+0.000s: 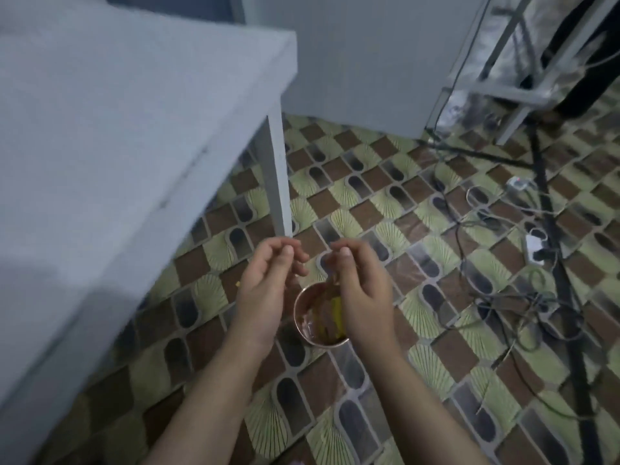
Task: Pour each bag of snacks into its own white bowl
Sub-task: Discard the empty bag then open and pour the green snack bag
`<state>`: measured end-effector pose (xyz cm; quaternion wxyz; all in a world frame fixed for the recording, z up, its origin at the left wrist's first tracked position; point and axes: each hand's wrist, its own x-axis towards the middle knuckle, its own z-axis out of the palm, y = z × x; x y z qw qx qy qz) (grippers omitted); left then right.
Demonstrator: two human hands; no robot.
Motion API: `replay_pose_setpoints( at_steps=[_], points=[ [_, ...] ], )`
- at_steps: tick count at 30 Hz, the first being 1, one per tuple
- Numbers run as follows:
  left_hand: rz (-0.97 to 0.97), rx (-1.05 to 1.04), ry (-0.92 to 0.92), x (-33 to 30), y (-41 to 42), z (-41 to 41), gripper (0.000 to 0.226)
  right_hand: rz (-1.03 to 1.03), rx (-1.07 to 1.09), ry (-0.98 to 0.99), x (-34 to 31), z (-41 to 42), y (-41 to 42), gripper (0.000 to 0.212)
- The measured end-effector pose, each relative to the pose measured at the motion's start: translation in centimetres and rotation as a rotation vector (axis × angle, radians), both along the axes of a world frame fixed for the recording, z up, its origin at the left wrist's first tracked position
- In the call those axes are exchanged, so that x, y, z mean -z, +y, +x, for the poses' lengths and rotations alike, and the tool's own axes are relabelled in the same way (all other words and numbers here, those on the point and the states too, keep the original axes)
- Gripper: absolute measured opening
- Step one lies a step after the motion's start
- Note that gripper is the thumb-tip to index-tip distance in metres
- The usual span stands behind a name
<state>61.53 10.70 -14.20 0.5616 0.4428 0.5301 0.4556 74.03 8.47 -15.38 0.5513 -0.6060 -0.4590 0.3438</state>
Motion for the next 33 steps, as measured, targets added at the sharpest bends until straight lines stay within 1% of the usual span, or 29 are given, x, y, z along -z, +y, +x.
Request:
replay_pose_setpoints(
  at_steps=[5,8,10,14,15,19,22,25,27,33],
  points=[
    [0.245,-0.145,0.103,-14.4,-4.4,-4.1,0.016,0.168,-0.184,0.078,-13.8,-3.3,-2.7,0.026],
    [0.357,-0.291,0.140,-19.8,-8.4,-8.5,0.014,0.261,-0.306,0.038,-19.1,-6.6,-4.9,0.028],
    [0.399,-0.382,0.152,-21.5,-10.7,-11.1,0.014,0.301,-0.376,0.039,-20.7,-8.9,-5.7,0.028],
    [0.432,-0.647,0.138,-23.0,-17.9,-17.9,0.016,0.335,-0.620,0.103,-22.6,-15.8,-9.2,0.028],
    [0.430,-0.687,0.132,-23.1,-18.8,-19.0,0.016,0.334,-0.653,0.116,-22.7,-16.9,-9.6,0.029],
    [0.434,-0.978,0.229,-24.0,-26.5,-26.0,0.019,0.304,-0.923,0.146,-23.5,-24.9,-14.1,0.026],
    [0.413,-1.120,0.280,-23.9,-30.5,-30.1,0.021,0.294,-1.053,0.164,-24.1,-30.4,-16.9,0.023],
    [0.418,-1.196,0.305,-23.7,-33.0,-33.4,0.018,0.298,-1.129,0.156,-24.7,-35.6,-18.9,0.020],
    [0.423,-1.206,0.321,-23.8,-33.6,-35.3,0.017,0.307,-1.151,0.156,-25.1,-38.4,-19.5,0.020],
    [0.351,-1.199,0.402,-23.8,-34.3,-45.4,0.011,0.305,-1.161,0.160,-26.0,-48.5,-20.8,0.020]
  ],
)
